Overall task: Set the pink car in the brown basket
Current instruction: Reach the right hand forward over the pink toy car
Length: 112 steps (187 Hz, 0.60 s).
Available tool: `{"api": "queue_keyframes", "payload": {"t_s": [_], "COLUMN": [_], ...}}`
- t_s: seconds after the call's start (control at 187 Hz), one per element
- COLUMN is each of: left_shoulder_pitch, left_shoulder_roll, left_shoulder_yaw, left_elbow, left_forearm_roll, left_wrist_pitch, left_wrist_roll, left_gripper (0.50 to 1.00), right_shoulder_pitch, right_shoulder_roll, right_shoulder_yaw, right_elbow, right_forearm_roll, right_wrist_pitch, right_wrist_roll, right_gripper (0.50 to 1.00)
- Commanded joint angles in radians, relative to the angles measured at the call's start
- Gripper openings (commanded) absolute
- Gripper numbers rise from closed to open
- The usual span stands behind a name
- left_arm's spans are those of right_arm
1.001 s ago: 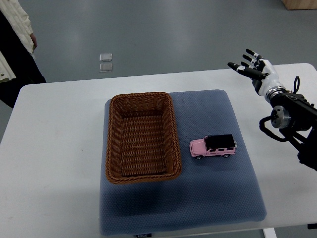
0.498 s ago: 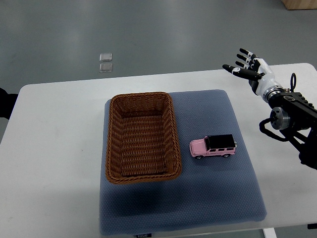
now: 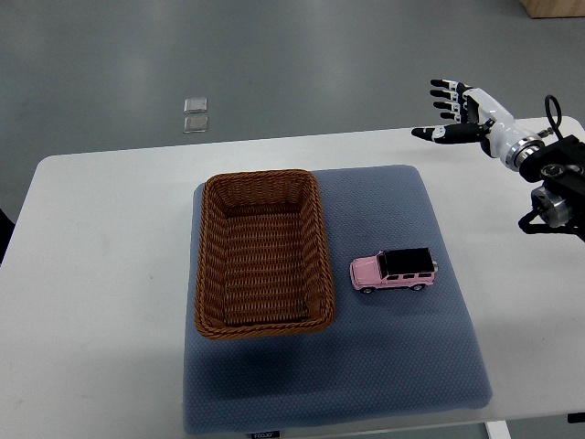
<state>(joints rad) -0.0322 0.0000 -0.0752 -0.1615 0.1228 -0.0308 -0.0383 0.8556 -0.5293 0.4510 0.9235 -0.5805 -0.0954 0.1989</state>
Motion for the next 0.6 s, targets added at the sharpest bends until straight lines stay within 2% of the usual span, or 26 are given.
{"api": "queue_keyframes", "payload": {"t_s": [0.0,0.193,0.412,0.594], "left_shoulder_pitch": [0.000,0.000,0.000,0.000], "left_shoulder_roll": [0.000,0.000,0.000,0.000], "left_shoulder_yaw": [0.000,0.000,0.000,0.000], "left_elbow": [0.000,0.000,0.000,0.000], "left_forearm_roll": [0.000,0.000,0.000,0.000], "left_wrist_pitch": [0.000,0.000,0.000,0.000], "left_wrist_roll": [0.000,0.000,0.000,0.000], "left_gripper": [1.000,1.000,1.000,1.000], "right_shoulder_pitch": [0.066,0.191,0.396,0.582], "right_shoulder_roll": [-0.064,-0.153,-0.227,-0.256], "right_shoulder_yaw": [-0.089,-0.265,-0.511,-0.655], "right_elbow": [0.043,0.147,0.285,0.374], "right_forearm_roll": [-0.021,-0.114,-0.219,-0.269], "right_wrist_pitch": [0.031,0.083,0.161,0.272], "right_wrist_roll": [-0.001,0.002,0.002,0.001], "right_gripper": [0.924,0.926,0.926,0.928]}}
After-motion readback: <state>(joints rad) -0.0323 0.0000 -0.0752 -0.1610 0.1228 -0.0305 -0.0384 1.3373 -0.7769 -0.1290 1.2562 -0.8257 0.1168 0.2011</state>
